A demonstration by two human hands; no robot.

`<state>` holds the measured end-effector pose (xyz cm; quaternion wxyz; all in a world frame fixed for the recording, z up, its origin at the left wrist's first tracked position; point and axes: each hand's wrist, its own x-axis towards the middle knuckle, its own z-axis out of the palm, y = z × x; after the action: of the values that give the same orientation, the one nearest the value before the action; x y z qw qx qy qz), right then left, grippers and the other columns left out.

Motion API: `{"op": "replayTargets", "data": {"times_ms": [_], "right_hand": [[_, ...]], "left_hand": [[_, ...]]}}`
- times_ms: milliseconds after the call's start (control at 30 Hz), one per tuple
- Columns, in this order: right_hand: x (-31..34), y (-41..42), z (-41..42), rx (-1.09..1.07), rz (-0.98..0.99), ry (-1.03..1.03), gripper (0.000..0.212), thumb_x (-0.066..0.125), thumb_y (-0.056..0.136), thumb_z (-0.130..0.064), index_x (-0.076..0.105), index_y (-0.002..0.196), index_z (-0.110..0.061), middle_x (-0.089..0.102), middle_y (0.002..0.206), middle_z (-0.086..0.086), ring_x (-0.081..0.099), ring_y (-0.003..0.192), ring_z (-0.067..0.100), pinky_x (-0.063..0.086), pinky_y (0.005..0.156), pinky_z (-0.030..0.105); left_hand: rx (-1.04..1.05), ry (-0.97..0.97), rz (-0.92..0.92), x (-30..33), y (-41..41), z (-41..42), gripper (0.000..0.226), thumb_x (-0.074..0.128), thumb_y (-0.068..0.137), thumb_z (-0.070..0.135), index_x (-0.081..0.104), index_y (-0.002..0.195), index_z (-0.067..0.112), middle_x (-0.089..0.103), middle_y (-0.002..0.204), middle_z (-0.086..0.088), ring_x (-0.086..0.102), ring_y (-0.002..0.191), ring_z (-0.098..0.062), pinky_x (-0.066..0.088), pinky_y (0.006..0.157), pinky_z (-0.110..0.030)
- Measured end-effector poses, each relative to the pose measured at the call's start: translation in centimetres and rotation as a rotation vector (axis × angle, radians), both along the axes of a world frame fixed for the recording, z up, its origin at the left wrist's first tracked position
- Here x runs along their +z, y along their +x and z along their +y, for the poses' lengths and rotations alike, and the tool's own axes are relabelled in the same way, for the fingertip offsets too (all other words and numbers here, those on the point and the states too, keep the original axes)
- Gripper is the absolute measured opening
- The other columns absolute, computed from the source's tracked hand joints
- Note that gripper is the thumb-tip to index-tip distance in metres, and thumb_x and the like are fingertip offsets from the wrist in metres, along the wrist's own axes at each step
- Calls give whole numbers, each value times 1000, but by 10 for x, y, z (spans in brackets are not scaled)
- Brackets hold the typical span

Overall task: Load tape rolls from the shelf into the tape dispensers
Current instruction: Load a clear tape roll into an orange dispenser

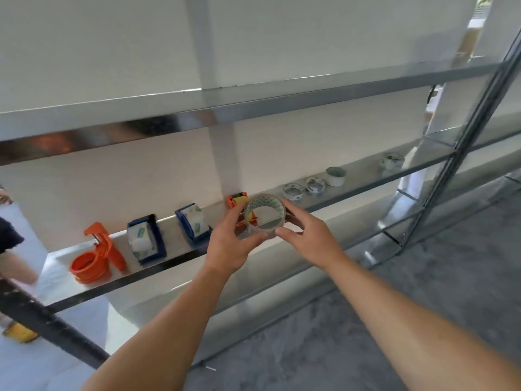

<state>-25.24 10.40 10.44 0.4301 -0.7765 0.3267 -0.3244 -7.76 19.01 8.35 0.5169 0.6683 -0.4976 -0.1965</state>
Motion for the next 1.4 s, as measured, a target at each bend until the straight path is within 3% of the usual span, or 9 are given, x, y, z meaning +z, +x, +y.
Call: {"op": "replayTargets", "data": {"times_ms": [100,233,333,400,533,667,833,1133,1400], "right_hand": [[-1,-15,-11,-9,3,11,59,70,87,-19,47,136,-42,57,119,-31,55,117,-7,49,102,32],[-7,-26,-31,-27,24,32,62,70,88,-22,44,143,-35,54,127,-24,52,121,-5,46,103,25],[-13,-27,-52,-32,60,45,64,69,88,-23,41,144,-38,55,131,-21,51,119,-9,44,98,16],[-18,-25,-70,-20,80,41,64,70,87,-23,42,143,-38,56,132,-19,52,118,-8,43,95,12],[-30,-9,-117,-4,117,47,65,72,86,-23,44,144,-32,57,135,-13,55,121,-1,46,102,23],[-38,10,-169,33,167,54,65,73,86,-22,44,144,-29,55,137,-13,55,121,0,43,96,15],[-49,32,-227,82,229,84,64,75,84,-21,46,140,-27,56,138,-8,55,122,5,44,106,33],[-80,60,-286,172,268,146,61,76,83,-24,49,138,-28,58,134,-7,57,121,8,47,105,39],[-107,87,-319,307,311,226,54,73,82,-17,53,132,-25,63,126,-8,60,116,7,47,104,38]], "left_hand": [[-9,15,-28,-2,-13,-15,89,83,70,49,44,146,24,56,136,7,56,119,-8,48,103,-28],[-28,52,-43,-7,-23,-41,82,84,76,34,42,146,26,55,132,12,55,114,-5,39,82,0],[-34,66,-21,-14,-25,-61,82,84,77,30,41,147,23,53,129,14,53,113,-3,37,75,6],[-35,80,-10,-18,-23,-76,82,84,77,32,41,146,24,52,129,16,53,115,-4,40,84,0],[-37,110,60,-31,-9,-118,89,87,65,46,45,141,25,58,132,9,58,118,-9,51,102,-32],[-5,139,104,-41,5,-167,89,88,63,43,47,140,23,59,129,8,58,117,-8,50,99,-24],[26,172,146,-55,24,-218,77,88,71,17,48,137,21,60,122,7,60,105,-1,47,79,-4],[162,251,149,-81,34,-259,88,88,70,30,43,145,20,54,138,1,59,117,-12,52,102,-36],[321,366,137,-98,37,-273,77,84,69,25,49,138,27,60,131,4,61,111,-11,53,98,-33]]}}
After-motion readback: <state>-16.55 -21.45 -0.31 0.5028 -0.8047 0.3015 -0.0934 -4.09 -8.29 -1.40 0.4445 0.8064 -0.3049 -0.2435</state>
